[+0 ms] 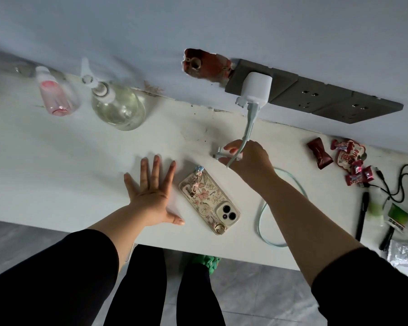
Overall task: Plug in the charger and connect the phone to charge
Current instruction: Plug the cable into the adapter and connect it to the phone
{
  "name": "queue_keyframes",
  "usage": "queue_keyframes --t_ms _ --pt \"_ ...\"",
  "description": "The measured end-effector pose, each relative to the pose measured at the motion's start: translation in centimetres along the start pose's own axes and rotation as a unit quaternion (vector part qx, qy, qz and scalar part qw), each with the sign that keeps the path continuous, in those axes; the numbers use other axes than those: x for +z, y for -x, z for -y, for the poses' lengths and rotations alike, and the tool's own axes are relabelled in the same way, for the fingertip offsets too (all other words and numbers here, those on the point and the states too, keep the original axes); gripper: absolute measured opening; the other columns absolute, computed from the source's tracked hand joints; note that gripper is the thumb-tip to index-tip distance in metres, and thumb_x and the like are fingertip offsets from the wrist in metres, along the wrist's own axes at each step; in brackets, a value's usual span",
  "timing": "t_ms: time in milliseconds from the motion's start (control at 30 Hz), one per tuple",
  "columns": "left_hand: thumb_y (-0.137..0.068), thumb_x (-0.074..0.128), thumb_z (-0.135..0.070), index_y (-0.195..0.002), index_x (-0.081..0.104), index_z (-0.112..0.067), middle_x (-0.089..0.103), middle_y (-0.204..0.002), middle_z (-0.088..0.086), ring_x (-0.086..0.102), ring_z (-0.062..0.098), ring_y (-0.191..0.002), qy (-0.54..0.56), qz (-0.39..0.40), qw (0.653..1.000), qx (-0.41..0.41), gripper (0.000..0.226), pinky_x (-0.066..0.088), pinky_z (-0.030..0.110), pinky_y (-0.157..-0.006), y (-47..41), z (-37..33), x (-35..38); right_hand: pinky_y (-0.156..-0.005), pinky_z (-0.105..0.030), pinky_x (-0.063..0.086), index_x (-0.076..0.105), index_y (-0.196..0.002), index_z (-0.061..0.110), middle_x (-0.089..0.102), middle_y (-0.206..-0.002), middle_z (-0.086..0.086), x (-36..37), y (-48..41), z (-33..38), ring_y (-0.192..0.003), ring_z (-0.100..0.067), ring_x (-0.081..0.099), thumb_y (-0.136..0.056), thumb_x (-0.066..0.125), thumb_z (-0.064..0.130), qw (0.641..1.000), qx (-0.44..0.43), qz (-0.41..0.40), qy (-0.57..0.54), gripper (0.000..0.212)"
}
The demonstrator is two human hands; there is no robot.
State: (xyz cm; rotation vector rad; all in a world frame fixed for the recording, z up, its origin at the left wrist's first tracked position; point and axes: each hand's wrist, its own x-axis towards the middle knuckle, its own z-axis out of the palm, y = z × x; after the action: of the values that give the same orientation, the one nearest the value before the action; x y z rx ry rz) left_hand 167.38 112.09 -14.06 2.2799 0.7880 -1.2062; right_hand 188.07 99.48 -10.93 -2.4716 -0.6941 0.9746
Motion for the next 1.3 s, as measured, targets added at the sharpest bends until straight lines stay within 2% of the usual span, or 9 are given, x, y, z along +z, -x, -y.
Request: queue_keyframes --t_ms 167,367,567,667,833,967,1067,1133,1300 --pt "-0.038 0.065 -0.085 -0.112 -0.059 -0.043 -0.073 -0.113 -0.001 -0.064 0.029 -0.109 0.001 -0.017 1.0 0.009 0.15 -0.013 0.072 -0.103 -0.3 0.2 0.5 -0.08 -0.031 0.036 0.06 -0.075 0.026 0.069 -0.086 -0.001 1.2 -1.5 -0.6 -0.089 -0.027 0.062 -0.079 0.069 0.031 0.994 -0.029 0.02 0.108 0.011" --pt "-0.041 0.065 -0.084 -0.114 -0.057 -0.041 -0.069 -0.118 0.002 -0.061 0.031 -0.111 0.007 -0.03 0.999 0.011 0.149 -0.011 0.072 -0.104 -0.2 0.0 0.6 -0.074 -0.038 0.049 0.057 -0.097 0.011 0.069 -0.098 -0.008 -1.3 0.1 -1.9 -0.089 -0.033 0.063 -0.089 0.061 0.031 0.996 -0.036 -0.009 0.078 0.022" --pt "-0.054 0.058 -0.083 -0.143 -0.032 -0.022 -0.034 -0.153 0.015 -0.027 0.031 -0.144 -0.036 -0.159 0.986 0.023 0.14 -0.005 0.069 -0.109 1.5 -1.5 0.9 -0.062 -0.03 0.046 0.052 -0.093 0.019 0.069 -0.083 0.002 -5.0 6.3 -4.9 -0.077 -0.023 0.063 -0.089 0.061 0.031 0.996 0.005 -0.081 0.036 0.015" --pt "-0.052 0.059 -0.083 -0.146 -0.021 -0.018 -0.016 -0.159 0.012 -0.01 0.026 -0.147 -0.111 -0.265 0.946 0.15 0.14 -0.007 0.064 -0.111 1.9 -4.1 1.0 -0.048 -0.011 0.033 0.051 -0.08 0.031 0.059 -0.064 0.017 -4.4 9.9 -5.6 -0.059 -0.001 0.056 -0.085 0.066 0.032 0.994 0.057 -0.089 -0.029 0.016" --pt "-0.058 0.051 -0.085 -0.146 -0.022 -0.026 -0.025 -0.156 0.008 -0.02 0.029 -0.144 -0.275 -0.197 0.875 0.346 0.128 -0.02 0.056 -0.111 -1.6 -6.1 -0.6 -0.061 -0.033 0.049 0.061 -0.076 0.029 0.071 -0.067 0.004 -0.4 12.6 -6.3 -0.067 -0.02 0.066 -0.081 0.068 0.034 0.97 0.136 -0.079 -0.185 0.011" --pt "-0.069 0.048 -0.079 -0.149 0.022 -0.021 0.014 -0.159 0.02 0.01 0.036 -0.148 -0.336 -0.212 0.829 0.394 0.102 0.009 0.056 -0.118 -2.6 -5.5 -1.0 -0.06 -0.032 0.05 0.063 -0.077 0.026 0.072 -0.067 0.007 2.7 13.4 -6.6 -0.064 -0.018 0.066 -0.081 0.068 0.036 0.958 0.156 -0.071 -0.232 0.011" --pt "-0.066 0.056 -0.077 -0.129 0.055 -0.012 0.058 -0.132 0.013 0.056 0.033 -0.119 -0.355 -0.257 0.785 0.438 0.091 0.044 0.048 -0.099 -2.4 -5.3 -0.8 -0.054 -0.02 0.046 0.063 -0.078 0.023 0.072 -0.066 0.001 3.7 13.8 -7.0 -0.056 -0.008 0.063 -0.083 0.067 0.032 0.95 0.17 -0.074 -0.25 0.012" --pt "-0.065 0.057 -0.076 -0.121 0.059 -0.008 0.065 -0.118 0.011 0.063 0.031 -0.102 -0.351 -0.283 0.772 0.449 0.088 0.05 0.045 -0.086 -2.5 -5.3 -0.7 -0.049 -0.012 0.043 0.063 -0.079 0.02 0.072 -0.067 -0.001 3.8 14.0 -7.2 -0.05 -0.002 0.06 -0.084 0.067 0.029 0.946 0.178 -0.075 -0.262 0.011" --pt "-0.068 0.047 -0.077 -0.121 0.054 -0.007 0.06 -0.115 0.01 0.058 0.032 -0.098 -0.261 -0.285 0.852 0.352 0.088 0.048 0.043 -0.076 -0.8 -5.9 -0.5 -0.057 -0.025 0.046 0.065 -0.08 0.022 0.072 -0.065 0.001 1.8 14.7 -6.3 -0.051 -0.005 0.06 -0.084 0.068 0.028 0.931 0.197 -0.067 -0.3 0.008"
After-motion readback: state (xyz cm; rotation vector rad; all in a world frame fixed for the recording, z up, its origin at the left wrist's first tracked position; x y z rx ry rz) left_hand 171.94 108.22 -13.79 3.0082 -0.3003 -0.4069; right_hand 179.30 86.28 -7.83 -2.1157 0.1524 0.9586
